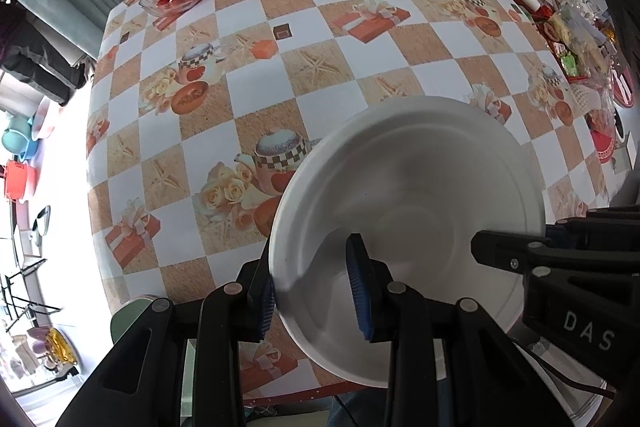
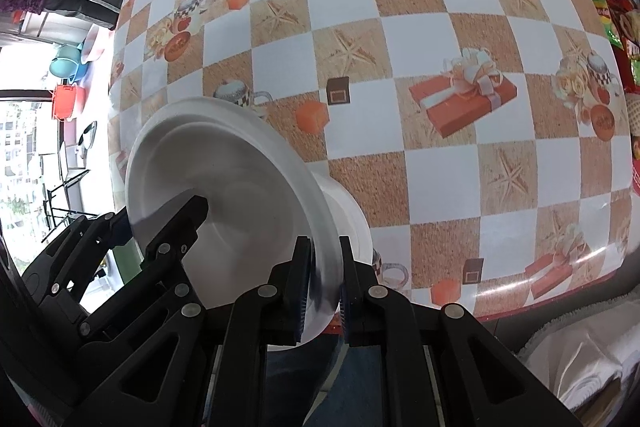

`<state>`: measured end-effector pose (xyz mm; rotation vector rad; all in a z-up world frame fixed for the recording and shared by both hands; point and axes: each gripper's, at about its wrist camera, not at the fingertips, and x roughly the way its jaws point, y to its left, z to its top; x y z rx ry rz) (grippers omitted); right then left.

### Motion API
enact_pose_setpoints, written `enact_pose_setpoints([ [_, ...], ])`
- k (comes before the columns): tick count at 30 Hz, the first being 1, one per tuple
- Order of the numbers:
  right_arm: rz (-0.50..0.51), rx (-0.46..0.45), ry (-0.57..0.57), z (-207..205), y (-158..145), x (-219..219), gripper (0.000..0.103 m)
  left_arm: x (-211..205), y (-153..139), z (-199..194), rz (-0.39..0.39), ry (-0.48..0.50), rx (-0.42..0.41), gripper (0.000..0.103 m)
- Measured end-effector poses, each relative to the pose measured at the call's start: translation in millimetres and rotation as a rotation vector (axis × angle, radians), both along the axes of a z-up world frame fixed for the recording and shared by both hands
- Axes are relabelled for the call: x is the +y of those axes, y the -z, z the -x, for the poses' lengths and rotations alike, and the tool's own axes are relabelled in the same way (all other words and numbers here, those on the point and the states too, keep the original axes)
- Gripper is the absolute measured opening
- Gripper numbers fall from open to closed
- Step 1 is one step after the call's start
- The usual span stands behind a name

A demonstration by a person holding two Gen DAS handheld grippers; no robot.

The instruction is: Organize plates and bowls

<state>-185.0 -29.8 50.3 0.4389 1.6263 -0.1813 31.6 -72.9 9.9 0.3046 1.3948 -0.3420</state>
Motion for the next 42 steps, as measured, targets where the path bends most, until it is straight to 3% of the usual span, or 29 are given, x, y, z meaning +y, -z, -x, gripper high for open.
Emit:
enact_pose_setpoints([
  [14, 0.002, 0.061, 0.018, 19, 32, -1, 0.015, 2, 31, 21, 0.012, 0.059, 0.093, 0.036],
  [15, 0.006, 0.06, 0.012, 19, 33, 0, 0.015, 2, 32, 22, 0.014, 0.064, 0.099, 0.039],
  [19, 0.017, 0.067, 0.002, 20, 35, 1, 0.015, 4, 31, 24, 0.014, 0.071, 0.08, 0.072],
  [21, 0.02, 0.07, 0.005, 21, 35, 0, 0.015, 6, 28, 24, 0.015, 0.07, 0.067, 0.076],
  [22, 0.021, 0.071, 0.006, 22, 36, -1, 0.018, 8, 28, 24, 0.018, 0.069, 0.066, 0.078],
  [24, 0.026, 0.063, 0.011, 22, 35, -2, 0.052, 12, 27, 24, 0.019, 0.065, 0.065, 0.079],
  [25, 0.033, 0.047, 0.015, 23, 33, -2, 0.077, 15, 28, 24, 0.019, 0.06, 0.068, 0.079],
  [42, 0.084, 0.085, 0.07, 42, 40, -10, 0.08, 51, 45, 20, 0.033, -0.074, 0.154, 0.08],
])
